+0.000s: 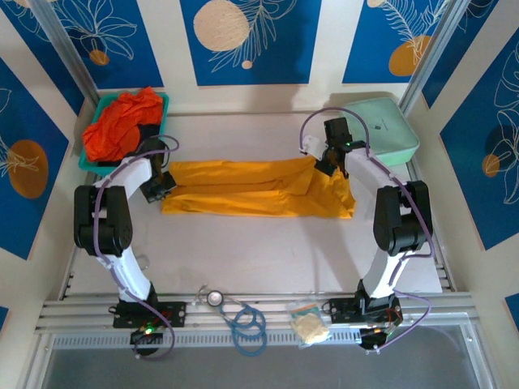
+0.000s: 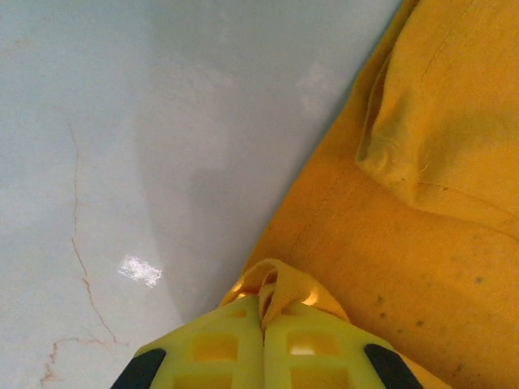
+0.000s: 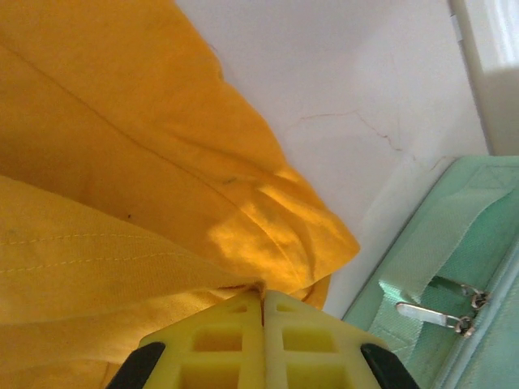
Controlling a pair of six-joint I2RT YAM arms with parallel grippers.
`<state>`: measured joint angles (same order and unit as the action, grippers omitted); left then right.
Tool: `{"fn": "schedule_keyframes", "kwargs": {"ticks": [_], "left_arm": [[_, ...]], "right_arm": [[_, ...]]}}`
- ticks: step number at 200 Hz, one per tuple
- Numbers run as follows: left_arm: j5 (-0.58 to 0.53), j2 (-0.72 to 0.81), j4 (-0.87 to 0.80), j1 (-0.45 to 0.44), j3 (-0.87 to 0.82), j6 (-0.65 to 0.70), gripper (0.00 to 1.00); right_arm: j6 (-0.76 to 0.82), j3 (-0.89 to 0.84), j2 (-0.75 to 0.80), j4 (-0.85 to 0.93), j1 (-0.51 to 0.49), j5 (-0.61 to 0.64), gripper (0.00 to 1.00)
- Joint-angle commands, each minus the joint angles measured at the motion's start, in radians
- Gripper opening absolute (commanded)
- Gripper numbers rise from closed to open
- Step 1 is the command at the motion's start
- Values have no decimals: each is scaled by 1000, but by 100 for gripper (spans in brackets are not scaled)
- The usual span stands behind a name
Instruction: Fold and stack the t-shirts
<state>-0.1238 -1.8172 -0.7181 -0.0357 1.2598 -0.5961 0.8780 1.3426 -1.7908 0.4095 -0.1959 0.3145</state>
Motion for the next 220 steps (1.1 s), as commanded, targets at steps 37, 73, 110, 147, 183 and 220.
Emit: {"fn": "schedule_keyframes", "kwargs": {"ticks": [37, 73, 110, 147, 183, 220], "left_arm": [[0, -13, -17, 0, 7, -13, 36], [22, 18, -25, 0, 6, -2, 58], [33, 55, -46, -1, 7, 14, 67], [37, 92, -54, -1, -1, 23, 68], [48, 99, -53, -1, -4, 28, 69], [61, 101, -52, -3, -6, 35, 72]], "right_arm": [[20, 66, -46, -16, -19, 5, 0], [58, 110, -102, -9, -50, 16, 0], [83, 161, -167, -13, -84, 34, 0], [114, 210, -221, -20, -113, 78, 0], [127, 227, -252, -37, -124, 99, 0], [127, 243, -279, -57, -129, 122, 0]]}}
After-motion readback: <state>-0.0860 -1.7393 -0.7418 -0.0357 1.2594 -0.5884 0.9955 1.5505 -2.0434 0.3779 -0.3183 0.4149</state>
